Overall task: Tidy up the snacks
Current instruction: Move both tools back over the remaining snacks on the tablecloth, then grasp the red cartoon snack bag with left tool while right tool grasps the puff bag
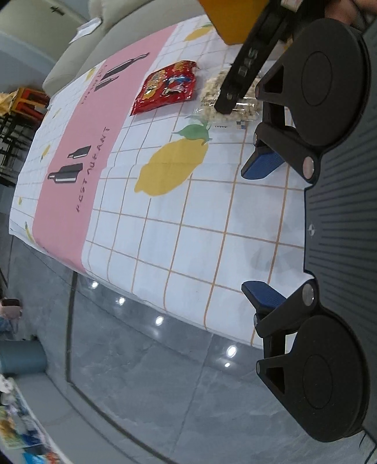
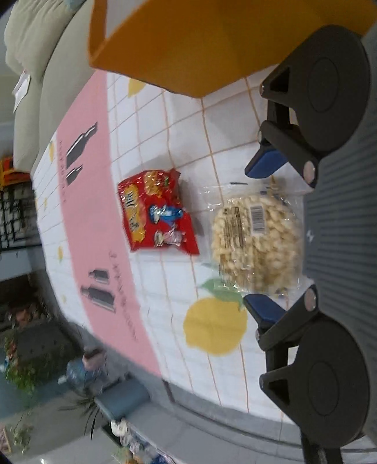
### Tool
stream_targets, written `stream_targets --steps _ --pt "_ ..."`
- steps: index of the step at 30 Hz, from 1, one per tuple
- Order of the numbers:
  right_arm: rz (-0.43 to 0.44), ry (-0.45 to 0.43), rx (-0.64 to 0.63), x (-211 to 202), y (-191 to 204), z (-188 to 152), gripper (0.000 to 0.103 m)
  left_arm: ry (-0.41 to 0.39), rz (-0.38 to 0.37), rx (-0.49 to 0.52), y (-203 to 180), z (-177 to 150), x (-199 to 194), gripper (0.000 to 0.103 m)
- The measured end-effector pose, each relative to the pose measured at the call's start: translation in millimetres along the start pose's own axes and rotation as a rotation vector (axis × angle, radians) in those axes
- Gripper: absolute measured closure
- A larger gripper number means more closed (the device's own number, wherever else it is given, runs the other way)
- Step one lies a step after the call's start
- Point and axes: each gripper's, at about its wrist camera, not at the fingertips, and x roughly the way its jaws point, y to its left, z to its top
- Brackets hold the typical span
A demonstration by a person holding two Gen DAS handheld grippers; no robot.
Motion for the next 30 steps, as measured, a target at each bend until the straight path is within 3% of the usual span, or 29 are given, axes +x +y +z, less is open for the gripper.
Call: stream_targets --steps 2,6,12,16,22,27,30 --pt "-0.005 -0.019 -0.014 6 4 -1 0.013 0.008 -0.007 -0.005 3 2 2 0.009" --pt "-0.105 -0.046 -0.193 20 29 -11 0.011 0.010 -0.007 0.003 4 2 3 0.009" --pt "-0.048 -0.161 -0.234 18 21 -21 0.022 0.014 -0.014 0.009 1 1 2 0.009" --pt "0.005 -0.179 -0.239 11 0 -21 0.022 0.013 -0.001 0.028 -3 0 4 0.009" --pt "-0.006 -0.198 -0.258 5 -20 -27 0.022 -0.020 -0.022 0.066 -18 0 1 0.009" --pt "0.001 -0.200 -0.270 1 -25 -30 0.022 -0.078 -0.052 0.110 -48 14 -11 0.009" --pt "0.010 -0.198 -0.274 0 -28 -31 0.022 -0.065 -0.095 0.197 -79 37 -6 0.009"
